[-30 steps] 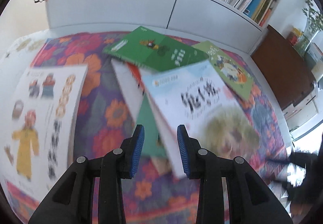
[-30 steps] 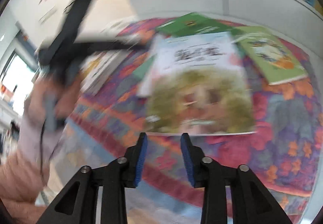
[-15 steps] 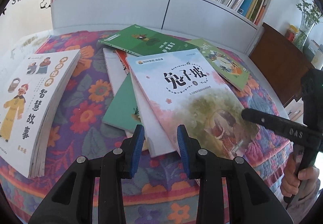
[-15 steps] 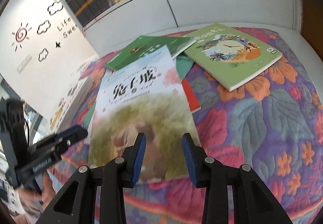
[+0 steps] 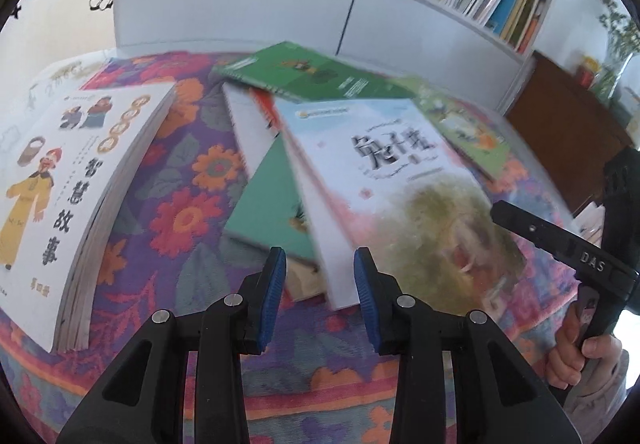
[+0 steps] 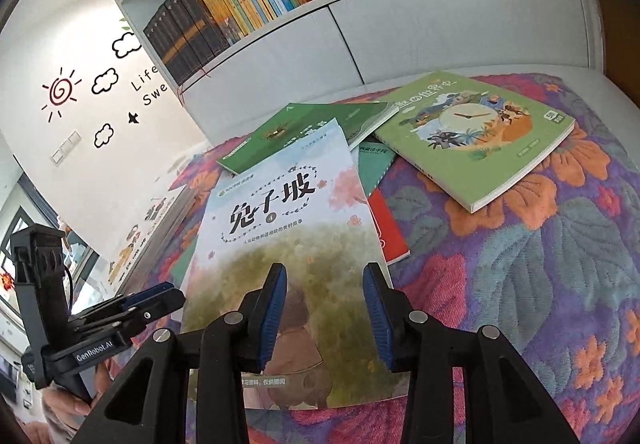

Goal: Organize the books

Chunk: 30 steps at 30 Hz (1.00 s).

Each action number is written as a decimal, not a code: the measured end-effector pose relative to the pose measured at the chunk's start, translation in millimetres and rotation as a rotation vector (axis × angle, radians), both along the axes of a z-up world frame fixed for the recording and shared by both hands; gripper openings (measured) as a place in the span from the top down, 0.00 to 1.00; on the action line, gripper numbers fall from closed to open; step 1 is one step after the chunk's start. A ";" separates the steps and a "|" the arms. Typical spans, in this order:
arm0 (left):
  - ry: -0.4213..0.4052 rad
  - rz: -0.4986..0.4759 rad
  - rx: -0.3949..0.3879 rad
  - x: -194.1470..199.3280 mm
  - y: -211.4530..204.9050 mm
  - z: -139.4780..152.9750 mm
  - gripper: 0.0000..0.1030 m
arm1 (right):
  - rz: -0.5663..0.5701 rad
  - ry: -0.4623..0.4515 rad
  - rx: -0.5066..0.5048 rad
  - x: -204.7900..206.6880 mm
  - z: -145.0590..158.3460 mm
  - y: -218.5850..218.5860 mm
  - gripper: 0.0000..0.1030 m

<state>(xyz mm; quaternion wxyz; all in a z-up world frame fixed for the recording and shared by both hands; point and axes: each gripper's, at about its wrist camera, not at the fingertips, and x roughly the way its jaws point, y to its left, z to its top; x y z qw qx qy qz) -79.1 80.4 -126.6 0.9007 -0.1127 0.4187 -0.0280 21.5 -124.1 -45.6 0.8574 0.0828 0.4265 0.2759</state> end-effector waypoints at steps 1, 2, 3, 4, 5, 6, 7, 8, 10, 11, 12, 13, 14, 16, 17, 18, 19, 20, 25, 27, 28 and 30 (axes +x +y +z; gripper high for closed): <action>-0.004 0.004 -0.011 -0.8 1.1 -0.6 0.68 | -0.005 0.002 -0.019 -0.7 -3.3 1.0 0.58; -0.007 0.007 -0.019 -1.1 2.0 -0.7 0.68 | -0.006 0.008 -0.036 -0.7 -5.7 2.5 0.58; -0.004 0.003 -0.019 -0.8 1.6 -0.5 0.68 | -0.005 0.006 -0.044 -0.4 -6.2 3.4 0.58; -0.006 0.000 -0.014 -0.7 1.0 -0.5 0.68 | -0.006 -0.004 -0.046 -1.8 -4.9 4.0 0.57; -0.007 0.000 -0.014 -0.9 0.6 -0.5 0.68 | -0.004 -0.008 -0.049 -2.5 -4.7 4.3 0.57; -0.007 0.001 -0.016 -1.2 0.4 -0.9 0.67 | -0.002 -0.007 -0.054 -3.0 -5.2 5.0 0.56; -0.009 0.001 -0.016 -1.7 0.1 -1.1 0.67 | -0.003 -0.007 -0.058 -3.5 -5.5 5.3 0.56; -0.009 0.001 -0.017 -2.0 0.0 -1.2 0.67 | -0.003 -0.009 -0.060 -4.0 -5.3 5.5 0.56; -0.010 0.001 -0.017 -2.2 0.2 -1.4 0.67 | 0.000 -0.009 -0.063 -4.2 -5.7 5.9 0.56; -0.011 0.001 -0.017 -2.5 -0.2 -1.3 0.67 | 0.000 -0.009 -0.062 -4.4 -5.6 5.7 0.56; -0.011 0.000 -0.015 -2.5 -0.2 -1.5 0.67 | 0.000 -0.009 -0.062 -4.2 -5.7 5.8 0.56; -0.011 -0.001 -0.016 -2.4 0.7 -1.4 0.67 | 0.001 -0.008 -0.062 -4.3 -5.9 5.8 0.56; -0.010 0.000 -0.017 -2.3 0.5 -1.4 0.67 | 0.001 -0.008 -0.062 -4.3 -6.2 5.9 0.56; -0.010 -0.001 -0.015 -3.1 0.1 -1.2 0.67 | 0.002 -0.008 -0.062 -4.6 -5.8 5.8 0.55; -0.010 -0.002 -0.014 -3.4 -0.2 -1.1 0.67 | 0.002 -0.008 -0.062 -4.6 -6.1 5.9 0.55; -0.010 -0.004 -0.012 -3.4 -0.6 -0.8 0.67 | 0.002 -0.008 -0.062 -4.9 -5.9 6.2 0.55; -0.009 -0.005 -0.012 -2.9 -0.8 -0.5 0.67 | 0.003 -0.007 -0.061 -5.0 -6.0 6.4 0.55; -0.011 -0.009 -0.011 -3.2 -1.4 -0.2 0.67 | 0.005 -0.007 -0.061 -4.9 -6.4 6.6 0.55; -0.011 -0.012 -0.009 -3.6 -2.6 -0.5 0.67 | 0.006 -0.001 -0.052 -4.6 -6.8 6.0 0.55; -0.004 -0.014 -0.025 -4.0 -1.8 0.1 0.68 | 0.007 0.001 -0.048 -5.0 -6.6 5.4 0.55; 0.000 -0.015 -0.038 -4.3 -1.1 0.7 0.68 | 0.008 0.003 -0.046 -5.0 -6.5 4.9 0.55; 0.008 -0.021 -0.086 -5.5 1.8 2.0 0.68 | 0.010 0.009 -0.038 -4.7 -5.9 3.3 0.55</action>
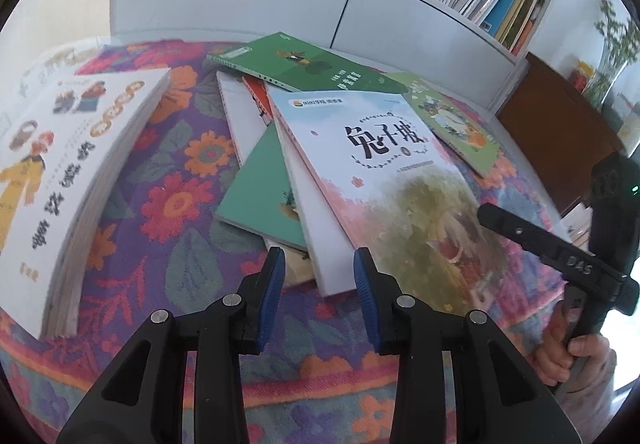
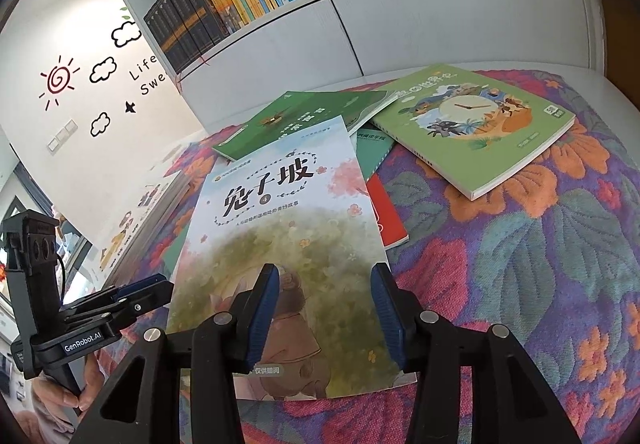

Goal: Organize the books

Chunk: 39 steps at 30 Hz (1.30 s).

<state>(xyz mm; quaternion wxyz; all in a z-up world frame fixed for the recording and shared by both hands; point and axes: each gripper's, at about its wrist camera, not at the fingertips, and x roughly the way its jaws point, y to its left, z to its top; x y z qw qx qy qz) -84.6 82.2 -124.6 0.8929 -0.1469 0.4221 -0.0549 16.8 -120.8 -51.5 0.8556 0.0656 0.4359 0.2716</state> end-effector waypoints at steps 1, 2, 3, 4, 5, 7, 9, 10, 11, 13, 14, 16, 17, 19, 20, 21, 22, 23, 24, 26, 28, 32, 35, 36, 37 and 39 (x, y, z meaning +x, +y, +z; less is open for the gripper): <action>-0.001 -0.006 -0.019 0.0 1.0 0.6 0.68 | 0.000 0.003 0.002 0.7 0.6 -0.6 0.55; -0.002 -0.023 -0.047 -0.1 1.3 1.3 0.68 | -0.001 0.008 -0.002 1.3 1.3 -0.9 0.55; -0.001 -0.038 -0.063 -0.3 -0.4 1.9 0.68 | 0.003 0.015 -0.007 2.4 1.5 -0.6 0.55; -0.003 -0.047 -0.059 -0.7 -3.0 2.0 0.68 | 0.010 0.026 -0.015 3.5 1.8 0.0 0.55; -0.003 -0.056 -0.037 -0.8 -7.4 1.9 0.68 | 0.014 0.033 -0.022 4.3 2.8 0.5 0.55; -0.004 -0.061 0.007 -0.6 -14.1 1.3 0.68 | 0.017 0.052 -0.034 5.4 4.3 1.8 0.55; -0.009 -0.060 0.008 -1.4 -14.5 2.5 0.68 | 0.035 0.079 -0.039 5.4 5.4 4.8 0.55; -0.010 -0.060 -0.003 -1.9 -13.2 4.0 0.68 | 0.050 0.090 -0.037 4.5 6.5 6.3 0.55; -0.010 -0.060 -0.013 -2.4 -12.0 5.3 0.68 | 0.072 0.104 -0.028 2.1 8.9 8.4 0.55; -0.013 -0.064 -0.042 -4.6 -10.6 9.1 0.68 | 0.082 0.118 -0.026 -1.8 11.8 12.0 0.55; -0.015 -0.073 -0.046 -5.4 -11.7 10.2 0.68 | 0.074 0.107 -0.056 -3.2 15.4 14.3 0.55; -0.009 -0.114 -0.045 -7.5 -20.1 11.3 0.68 | 0.039 0.051 -0.138 -1.5 21.0 16.8 0.55; -0.003 -0.136 -0.028 -6.7 -27.4 10.3 0.68 | 0.040 0.048 -0.168 2.7 19.8 18.6 0.55; 0.014 -0.144 0.025 -4.2 -37.0 6.2 0.68 | 0.051 0.100 -0.206 14.3 10.0 20.7 0.55; 0.019 -0.147 0.038 -3.5 -39.9 4.7 0.68 | 0.044 0.115 -0.215 17.3 6.6 20.4 0.55; 0.021 -0.155 0.058 -3.4 -44.4 3.8 0.68 | 0.045 0.121 -0.205 18.6 6.6 19.7 0.55; 0.017 -0.163 0.072 -4.1 -47.1 4.1 0.68 | 0.054 0.129 -0.196 18.6 8.4 19.2 0.55; 0.012 -0.171 0.080 -4.3 -49.6 4.7 0.68 | 0.071 0.145 -0.176 18.1 10.2 19.3 0.55; 0.012 -0.171 0.087 -4.3 -50.9 5.0 0.68 | 0.084 0.156 -0.160 15.8 12.4 19.3 0.55; 0.019 -0.169 0.087 -2.6 -50.0 5.0 0.68 | 0.065 0.129 -0.209 12.2 17.2 20.2 0.55; 0.030 -0.171 0.083 0.0 -49.5 5.1 0.68 | 0.038 0.104 -0.291 13.9 16.9 21.7 0.55; 0.052 -0.179 0.058 2.1 -45.8 5.6 0.68 | 0.040 0.216 -0.219 33.8 5.8 14.7 0.53; 0.077 -0.196 0.041 5.5 -42.3 7.0 0.68 | 0.054 0.272 -0.178 36.7 4.8 9.7 0.50; 0.089 -0.202 0.037 6.0 -40.1 6.9 0.68 | 0.063 0.281 -0.177 35.5 4.2 9.3 0.50; 0.100 -0.207 0.038 5.0 -37.5 7.0 0.68 | 0.066 0.299 -0.163 33.3 3.6 7.0 0.50; 0.113 -0.218 0.041 -2.2 -32.2 7.6 0.68 | 0.075 0.346 -0.131 26.0 2.4 3.5 0.50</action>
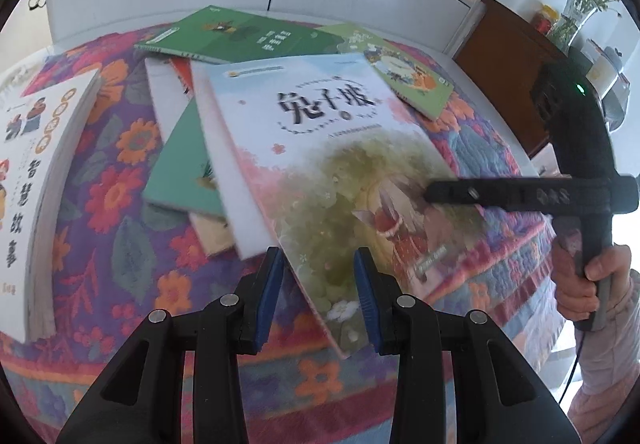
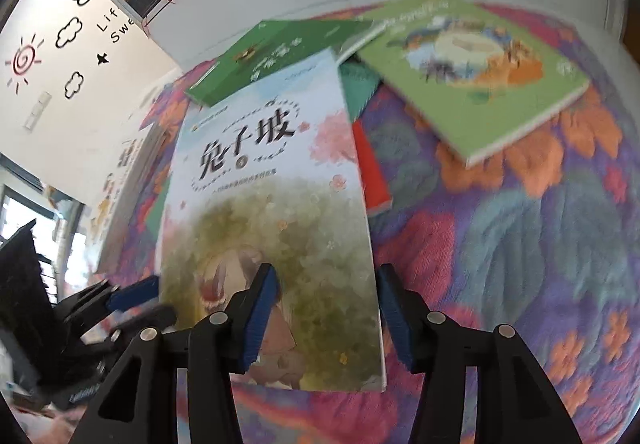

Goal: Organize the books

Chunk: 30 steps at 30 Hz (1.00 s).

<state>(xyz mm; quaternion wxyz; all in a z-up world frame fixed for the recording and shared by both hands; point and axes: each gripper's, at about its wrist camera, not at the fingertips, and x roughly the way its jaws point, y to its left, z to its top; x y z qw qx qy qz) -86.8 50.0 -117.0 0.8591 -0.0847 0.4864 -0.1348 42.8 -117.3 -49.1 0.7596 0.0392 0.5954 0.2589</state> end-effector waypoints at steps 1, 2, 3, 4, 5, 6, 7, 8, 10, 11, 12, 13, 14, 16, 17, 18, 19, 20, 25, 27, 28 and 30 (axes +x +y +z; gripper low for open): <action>0.012 -0.006 -0.001 -5.9 2.6 -0.1 0.68 | 0.007 0.018 0.013 -7.1 0.2 -0.8 0.50; 0.029 -0.016 -0.007 -12.9 5.5 -0.7 0.68 | 0.025 0.032 0.018 -18.6 0.4 -0.6 0.50; 0.041 -0.029 -0.013 -19.9 8.0 -1.5 0.68 | 0.051 0.040 0.014 -29.8 -0.2 2.6 0.50; 0.054 -0.050 -0.019 -28.7 11.5 -2.9 0.68 | 0.079 0.050 0.010 -44.1 0.0 5.2 0.49; 0.069 -0.069 -0.034 -35.3 15.6 -4.8 0.68 | 0.113 0.073 0.015 -63.1 0.7 5.8 0.49; 0.088 -0.080 -0.058 -39.0 19.6 -7.2 0.68 | 0.144 0.092 0.024 -77.0 1.7 5.4 0.49; 0.112 -0.086 -0.085 -40.2 23.7 -10.6 0.68 | 0.169 0.103 0.042 -86.1 2.7 4.2 0.49; 0.135 -0.092 -0.101 -38.8 27.6 -14.9 0.68 | 0.195 0.131 0.075 -94.4 2.0 0.8 0.49; 0.139 -0.099 -0.111 -34.7 30.2 -18.4 0.68 | 0.193 0.164 0.111 -95.1 -3.6 -8.4 0.53; 0.142 -0.100 -0.124 -31.0 30.9 -18.9 0.68 | 0.170 0.185 0.160 -90.1 -7.4 -14.9 0.53; 0.145 -0.103 -0.129 -28.1 30.9 -19.0 0.69 | 0.151 0.211 0.205 -83.4 -11.9 -19.9 0.53; 0.144 -0.106 -0.133 -25.2 30.0 -19.0 0.69 | 0.128 0.243 0.264 -75.1 -17.6 -24.3 0.53; 0.143 -0.108 -0.137 -24.2 29.0 -19.7 0.69 | 0.122 0.256 0.298 -70.5 -21.8 -25.6 0.54; 0.138 -0.111 -0.153 -20.3 28.5 -21.4 0.69 | 0.126 0.262 0.353 -61.1 -27.7 -23.8 0.55; 0.136 -0.106 -0.160 -18.7 29.6 -21.9 0.69 | 0.127 0.263 0.369 -56.8 -29.9 -21.7 0.57; 0.140 -0.097 -0.179 -16.3 32.6 -23.5 0.70 | 0.132 0.262 0.372 -53.4 -30.3 -20.0 0.58; 0.145 -0.085 -0.198 -13.8 36.0 -24.7 0.70 | 0.140 0.253 0.365 -51.5 -30.1 -17.3 0.64; 0.153 -0.067 -0.221 -10.7 39.6 -26.4 0.70 | 0.145 0.239 0.351 -52.6 -29.3 -16.8 0.70; 0.122 -0.058 -0.187 -9.4 34.0 -23.8 0.70 | 0.125 0.223 0.359 -51.4 -35.9 -23.2 0.84; 0.096 -0.060 -0.140 -11.6 28.1 -21.2 0.69 | 0.115 0.227 0.372 -50.4 -35.4 -31.9 0.84; 0.091 -0.057 -0.129 -12.0 26.6 -20.6 0.69 | 0.115 0.223 0.368 -50.7 -34.7 -31.3 0.84; 0.094 -0.054 -0.138 -10.7 27.2 -21.2 0.69 | 0.112 0.217 0.356 -49.4 -31.9 -27.9 0.84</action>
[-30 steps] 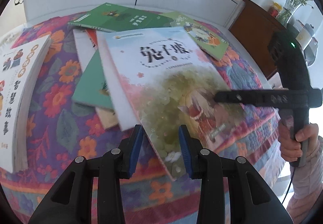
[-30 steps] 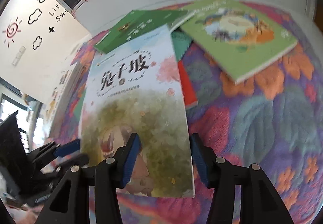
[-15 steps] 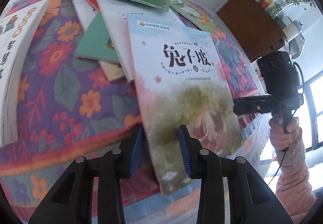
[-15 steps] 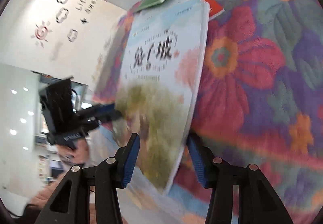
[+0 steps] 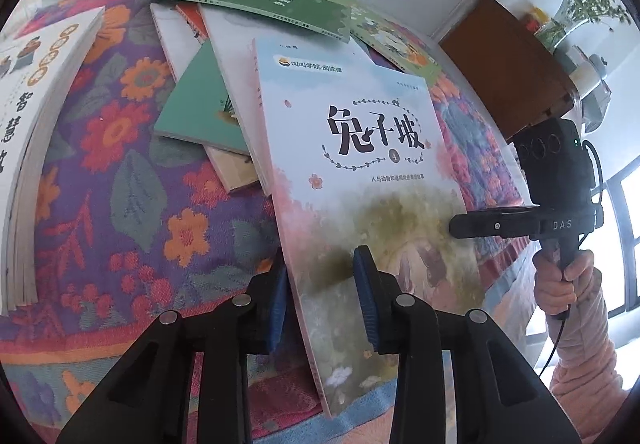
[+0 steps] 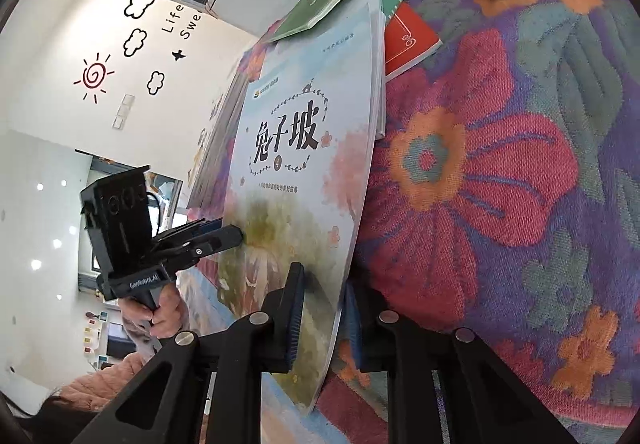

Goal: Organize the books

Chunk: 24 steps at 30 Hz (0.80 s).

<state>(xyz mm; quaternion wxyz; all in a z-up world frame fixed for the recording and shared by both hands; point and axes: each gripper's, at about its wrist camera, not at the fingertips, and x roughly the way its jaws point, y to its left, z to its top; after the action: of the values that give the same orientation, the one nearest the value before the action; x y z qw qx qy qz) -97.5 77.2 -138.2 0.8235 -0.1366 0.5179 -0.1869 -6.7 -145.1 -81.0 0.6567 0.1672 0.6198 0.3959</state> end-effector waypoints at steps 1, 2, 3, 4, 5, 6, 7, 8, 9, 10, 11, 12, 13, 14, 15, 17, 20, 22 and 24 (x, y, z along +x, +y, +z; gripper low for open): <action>0.003 0.000 -0.008 0.6 1.1 -0.3 0.69 | -0.004 -0.002 -0.008 -0.3 0.2 2.7 0.84; 0.005 0.002 -0.014 0.7 2.4 -0.8 0.69 | -0.008 -0.002 -0.016 -0.6 1.2 3.7 0.84; 0.005 0.003 -0.020 0.9 2.8 -1.1 0.69 | -0.011 -0.002 -0.021 -0.9 1.0 1.2 0.84; 0.003 0.003 -0.021 1.0 2.8 -1.2 0.69 | -0.012 -0.003 -0.025 -1.5 1.3 -1.0 0.84; 0.000 0.004 -0.021 0.5 3.3 -1.4 0.69 | -0.010 -0.005 -0.027 -1.3 1.6 -0.6 0.84; -0.002 0.006 -0.022 0.2 3.1 -1.3 0.69 | -0.011 -0.007 -0.025 -1.8 2.2 -0.6 0.84; -0.002 0.008 -0.024 -0.2 3.8 -1.7 0.69 | -0.014 -0.006 -0.022 -3.3 3.0 1.9 0.84; -0.003 0.009 -0.024 -0.8 4.2 -1.8 0.69 | -0.015 -0.006 -0.019 -3.2 3.0 1.6 0.84; -0.002 0.009 -0.025 -0.7 4.2 -1.7 0.69 | -0.018 -0.008 -0.016 -3.7 2.7 2.0 0.84; 0.001 0.009 -0.027 -0.4 4.5 -1.9 0.69 | -0.024 -0.006 -0.016 -4.2 2.6 1.7 0.84; 0.002 0.011 -0.028 -0.6 4.9 -1.8 0.69 | -0.029 -0.007 -0.019 -5.1 2.8 1.9 0.84; 0.004 0.013 -0.026 -0.5 4.7 -1.6 0.69 | -0.030 -0.013 -0.022 -5.9 2.8 0.7 0.84; 0.004 0.015 -0.024 -0.5 4.3 -1.6 0.69 | -0.031 -0.022 -0.025 -6.8 3.4 0.8 0.84; 0.005 0.017 -0.024 -0.6 4.1 -1.4 0.69 | -0.032 -0.023 -0.026 -7.1 3.2 0.6 0.84; 0.003 0.020 -0.024 -1.0 3.9 -1.3 0.69 | -0.037 -0.019 -0.026 -7.5 2.4 0.0 0.84; -0.002 0.022 -0.025 -1.6 3.7 -1.4 0.69 | -0.050 -0.009 -0.028 -7.4 2.2 -0.3 0.84; -0.006 0.024 -0.041 -2.4 5.3 -2.7 0.69 | -0.054 -0.013 -0.034 -8.3 2.8 -0.2 0.84; -0.002 0.026 -0.044 -2.1 5.5 -2.8 0.69 | -0.057 -0.008 -0.032 -8.0 3.0 -0.5 0.84; -0.003 0.028 -0.042 -2.6 6.0 -2.7 0.69 | -0.059 -0.006 -0.036 -7.5 3.6 -0.5 0.84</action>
<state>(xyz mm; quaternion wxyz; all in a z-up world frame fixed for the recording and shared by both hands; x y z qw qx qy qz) -100.1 83.2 -140.9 0.8239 -0.1605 0.5106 -0.1865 -14.2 -145.6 -77.4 0.6727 0.1723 0.6198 0.3655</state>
